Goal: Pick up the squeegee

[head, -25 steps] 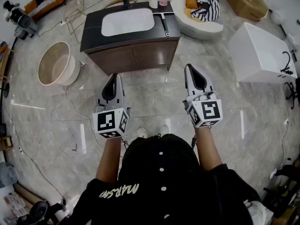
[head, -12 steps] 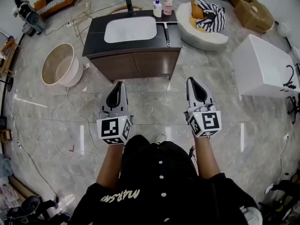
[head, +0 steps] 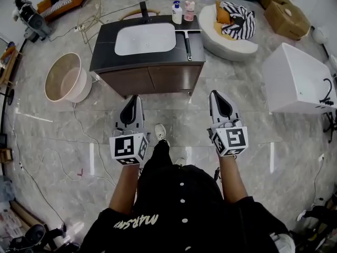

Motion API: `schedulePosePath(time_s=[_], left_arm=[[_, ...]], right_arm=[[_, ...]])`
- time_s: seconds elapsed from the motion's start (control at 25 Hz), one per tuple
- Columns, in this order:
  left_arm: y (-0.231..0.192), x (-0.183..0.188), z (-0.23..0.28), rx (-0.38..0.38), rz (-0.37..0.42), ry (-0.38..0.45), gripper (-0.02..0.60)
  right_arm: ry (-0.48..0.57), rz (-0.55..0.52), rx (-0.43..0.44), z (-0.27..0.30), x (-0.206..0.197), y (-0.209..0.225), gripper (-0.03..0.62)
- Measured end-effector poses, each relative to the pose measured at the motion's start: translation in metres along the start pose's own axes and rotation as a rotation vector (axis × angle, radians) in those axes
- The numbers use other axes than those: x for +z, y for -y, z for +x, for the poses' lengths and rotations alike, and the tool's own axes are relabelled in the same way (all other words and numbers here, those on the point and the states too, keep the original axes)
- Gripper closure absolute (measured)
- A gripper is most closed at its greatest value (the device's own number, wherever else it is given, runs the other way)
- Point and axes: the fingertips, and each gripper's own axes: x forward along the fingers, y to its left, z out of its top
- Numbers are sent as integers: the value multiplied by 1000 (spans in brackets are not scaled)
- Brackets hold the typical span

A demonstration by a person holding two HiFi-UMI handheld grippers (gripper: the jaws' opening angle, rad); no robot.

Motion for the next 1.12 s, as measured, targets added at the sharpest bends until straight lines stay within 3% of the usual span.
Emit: schedulePosePath(time_s=[0.68, 1.12], left_arm=[[-98, 33, 187, -73, -9, 43, 560], [-125, 15, 261, -112, -18, -19, 560]], right_arm=[[40, -37, -90, 194, 33, 45, 597], [-13, -13, -148, 252, 15, 70, 597]])
